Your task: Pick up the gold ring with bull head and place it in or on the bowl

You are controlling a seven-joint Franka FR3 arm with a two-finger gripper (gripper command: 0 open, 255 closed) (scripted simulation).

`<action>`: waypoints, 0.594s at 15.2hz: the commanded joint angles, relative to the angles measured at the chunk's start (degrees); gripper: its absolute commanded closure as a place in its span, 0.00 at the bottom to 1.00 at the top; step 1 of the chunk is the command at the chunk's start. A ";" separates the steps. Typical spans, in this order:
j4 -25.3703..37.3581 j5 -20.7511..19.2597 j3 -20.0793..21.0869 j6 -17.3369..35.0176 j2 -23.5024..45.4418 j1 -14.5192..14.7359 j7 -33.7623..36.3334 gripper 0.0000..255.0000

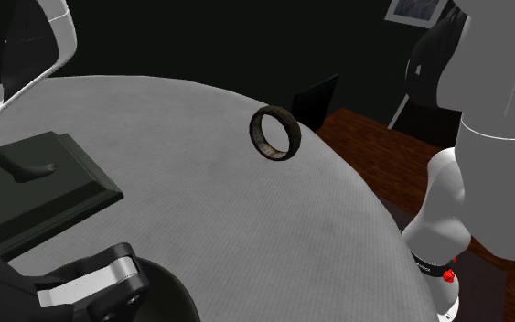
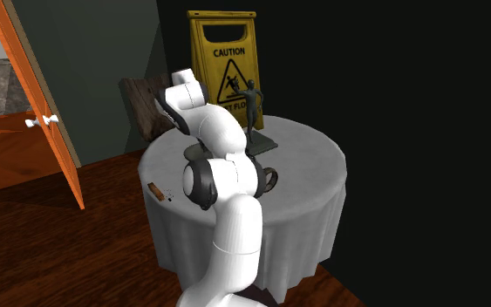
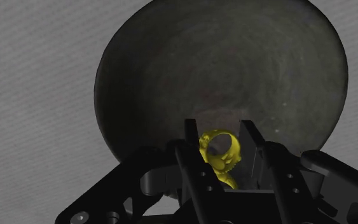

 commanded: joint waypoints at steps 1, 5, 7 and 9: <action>-1.64 0.28 0.12 1.25 -0.35 -0.63 0.26 1.00; -1.64 0.28 0.11 1.25 -0.35 -0.62 0.26 1.00; -1.64 0.28 0.11 1.25 -0.35 -0.62 0.26 1.00; -1.62 0.28 0.11 1.24 -0.35 -0.62 0.26 0.00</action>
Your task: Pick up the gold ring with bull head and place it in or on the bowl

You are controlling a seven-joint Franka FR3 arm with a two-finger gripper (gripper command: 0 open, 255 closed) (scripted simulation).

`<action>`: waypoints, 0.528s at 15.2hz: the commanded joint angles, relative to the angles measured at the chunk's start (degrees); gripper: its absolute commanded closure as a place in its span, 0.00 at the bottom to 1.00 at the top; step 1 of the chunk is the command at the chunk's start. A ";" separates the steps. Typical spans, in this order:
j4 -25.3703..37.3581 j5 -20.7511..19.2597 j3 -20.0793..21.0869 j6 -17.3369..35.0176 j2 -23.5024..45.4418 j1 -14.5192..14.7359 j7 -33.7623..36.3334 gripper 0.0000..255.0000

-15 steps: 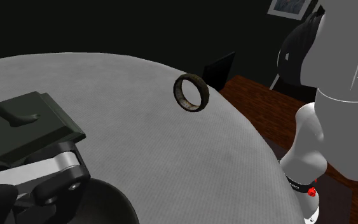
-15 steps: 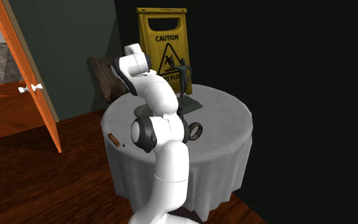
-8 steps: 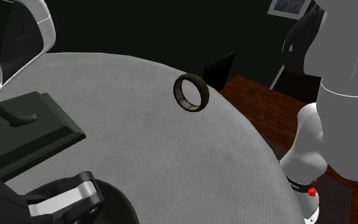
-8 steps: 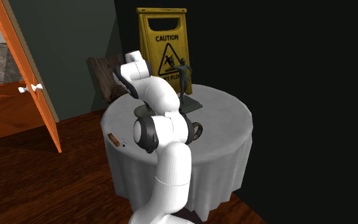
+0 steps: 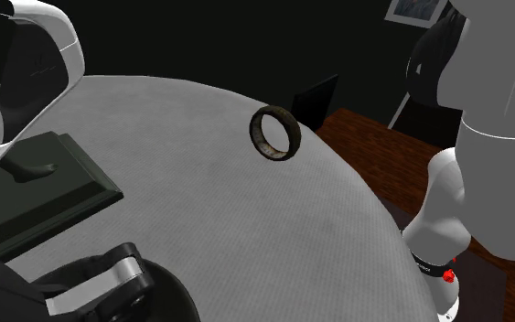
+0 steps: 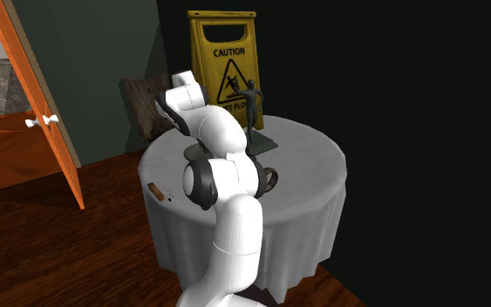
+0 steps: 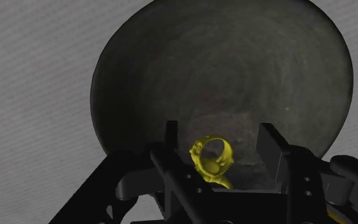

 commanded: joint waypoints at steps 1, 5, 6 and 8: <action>0.00 0.00 0.00 0.00 0.00 0.00 0.00 0.00; 0.00 0.00 0.00 0.00 0.00 0.00 0.00 0.00; 3.26 -0.63 -0.19 -2.43 0.79 1.51 -0.23 0.00; 11.15 -2.50 -0.88 -7.86 3.04 5.46 -0.88 0.00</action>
